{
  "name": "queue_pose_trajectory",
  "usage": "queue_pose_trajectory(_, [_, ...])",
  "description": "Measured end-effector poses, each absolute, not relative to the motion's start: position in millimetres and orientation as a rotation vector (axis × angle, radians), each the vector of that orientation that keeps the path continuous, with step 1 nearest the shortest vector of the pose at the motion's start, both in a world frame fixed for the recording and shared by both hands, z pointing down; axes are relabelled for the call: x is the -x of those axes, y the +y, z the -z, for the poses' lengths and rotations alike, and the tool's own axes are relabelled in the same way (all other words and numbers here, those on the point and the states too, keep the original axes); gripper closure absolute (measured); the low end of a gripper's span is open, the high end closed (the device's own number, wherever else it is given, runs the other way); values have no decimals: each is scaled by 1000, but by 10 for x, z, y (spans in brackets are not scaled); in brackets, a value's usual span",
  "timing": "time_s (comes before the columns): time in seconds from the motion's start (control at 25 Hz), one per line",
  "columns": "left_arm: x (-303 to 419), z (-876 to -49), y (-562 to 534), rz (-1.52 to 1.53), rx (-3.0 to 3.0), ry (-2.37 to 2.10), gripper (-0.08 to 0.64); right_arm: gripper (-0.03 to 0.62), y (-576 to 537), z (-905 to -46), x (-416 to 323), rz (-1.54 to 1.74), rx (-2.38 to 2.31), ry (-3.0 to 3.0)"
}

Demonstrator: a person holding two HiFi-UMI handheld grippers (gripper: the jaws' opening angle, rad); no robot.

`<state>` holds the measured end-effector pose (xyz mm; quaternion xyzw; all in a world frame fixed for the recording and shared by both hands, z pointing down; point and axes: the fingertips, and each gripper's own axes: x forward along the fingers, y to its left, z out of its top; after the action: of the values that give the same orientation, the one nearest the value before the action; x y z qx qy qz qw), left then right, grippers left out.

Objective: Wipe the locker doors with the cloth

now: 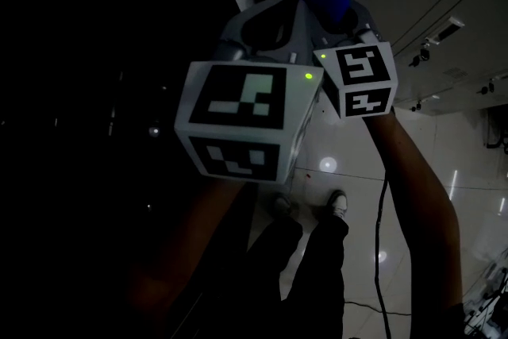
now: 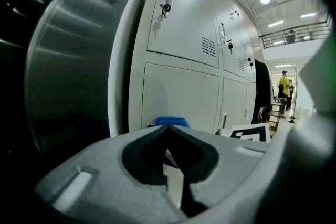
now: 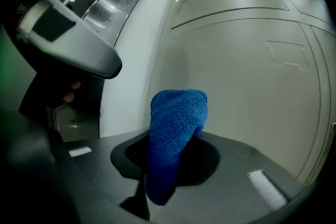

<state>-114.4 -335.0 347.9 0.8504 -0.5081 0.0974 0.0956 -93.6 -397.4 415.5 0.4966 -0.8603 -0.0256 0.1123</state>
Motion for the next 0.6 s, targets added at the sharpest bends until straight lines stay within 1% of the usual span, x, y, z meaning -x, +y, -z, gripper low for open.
queue_pose_trajectory(0.6, [755, -3924, -3319, -372, -2526, -1460, 558, 509, -3700, -4241, -433, 79, -1721, -2362])
